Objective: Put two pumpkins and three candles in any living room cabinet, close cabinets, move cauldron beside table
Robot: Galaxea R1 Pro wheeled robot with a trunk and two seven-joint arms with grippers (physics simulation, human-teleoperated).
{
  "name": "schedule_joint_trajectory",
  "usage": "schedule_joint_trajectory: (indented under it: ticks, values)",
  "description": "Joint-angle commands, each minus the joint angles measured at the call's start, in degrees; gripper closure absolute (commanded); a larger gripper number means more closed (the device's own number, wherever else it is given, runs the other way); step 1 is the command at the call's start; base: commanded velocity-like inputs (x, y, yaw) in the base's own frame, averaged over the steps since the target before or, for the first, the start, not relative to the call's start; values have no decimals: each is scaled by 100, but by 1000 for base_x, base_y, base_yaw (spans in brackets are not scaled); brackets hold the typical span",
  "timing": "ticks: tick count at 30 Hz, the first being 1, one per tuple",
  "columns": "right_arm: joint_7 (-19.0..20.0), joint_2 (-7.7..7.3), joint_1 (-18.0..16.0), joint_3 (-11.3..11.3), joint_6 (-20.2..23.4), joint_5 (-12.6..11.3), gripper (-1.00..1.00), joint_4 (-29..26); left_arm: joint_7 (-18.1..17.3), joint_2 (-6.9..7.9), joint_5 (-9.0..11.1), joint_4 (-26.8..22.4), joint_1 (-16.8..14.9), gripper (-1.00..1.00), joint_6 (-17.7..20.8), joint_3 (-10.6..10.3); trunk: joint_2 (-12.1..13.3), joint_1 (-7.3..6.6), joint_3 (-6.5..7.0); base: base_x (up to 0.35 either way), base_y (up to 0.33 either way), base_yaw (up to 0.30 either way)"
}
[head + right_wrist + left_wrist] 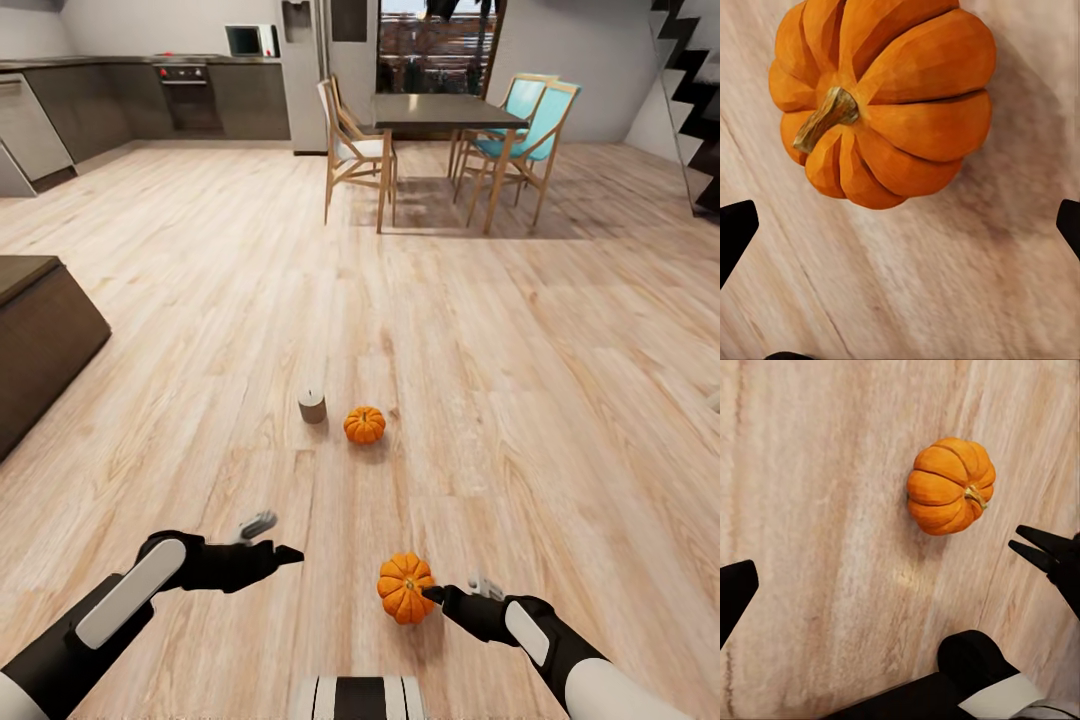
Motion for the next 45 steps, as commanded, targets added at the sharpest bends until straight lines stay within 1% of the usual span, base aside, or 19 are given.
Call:
schedule_joint_trajectory:
  ticks: [1,4,9,14,18,25,34,38,43,45]
  values:
    - [-2,-7,-2,47,10,-43,-100,-5,46,33,117,-40,9,-100,-2,-12,-3,1,-27,0,0,0]
    - [3,-7,-2,45,-6,-47,-100,-5,34,59,155,-76,24,-100,-2,-9,-7,9,-93,0,0,0]
    - [37,-7,-2,40,-232,-57,-100,-9,30,62,171,-96,40,-100,-1,-13,-7,9,-93,0,0,0]
    - [340,-16,-2,38,-306,-60,-100,-8,34,64,173,-99,43,-100,-1,-10,-7,9,-93,0,0,0]
    - [450,-28,-2,38,-318,-60,-100,-6,37,68,171,-94,43,-100,-8,-13,-7,9,-93,0,0,0]
    - [472,-32,-2,38,-425,-61,-100,2,29,71,155,-53,43,-100,-10,-9,-7,9,-93,48,35,0]
    - [472,-33,-2,38,-446,-69,-100,4,28,63,159,-53,43,-100,-10,-15,-7,9,-93,8,6,0]
    - [472,-68,-2,38,-456,-72,-100,4,28,62,163,-57,43,-100,-10,-11,-13,19,-182,0,0,0]
    - [477,-91,-2,45,-526,-138,-100,4,23,62,165,-63,43,-100,-4,-8,-19,32,-293,0,0,0]
    - [486,-93,-2,46,-535,-149,-100,4,23,64,165,-64,43,-100,-4,-8,-19,32,-293,0,0,0]
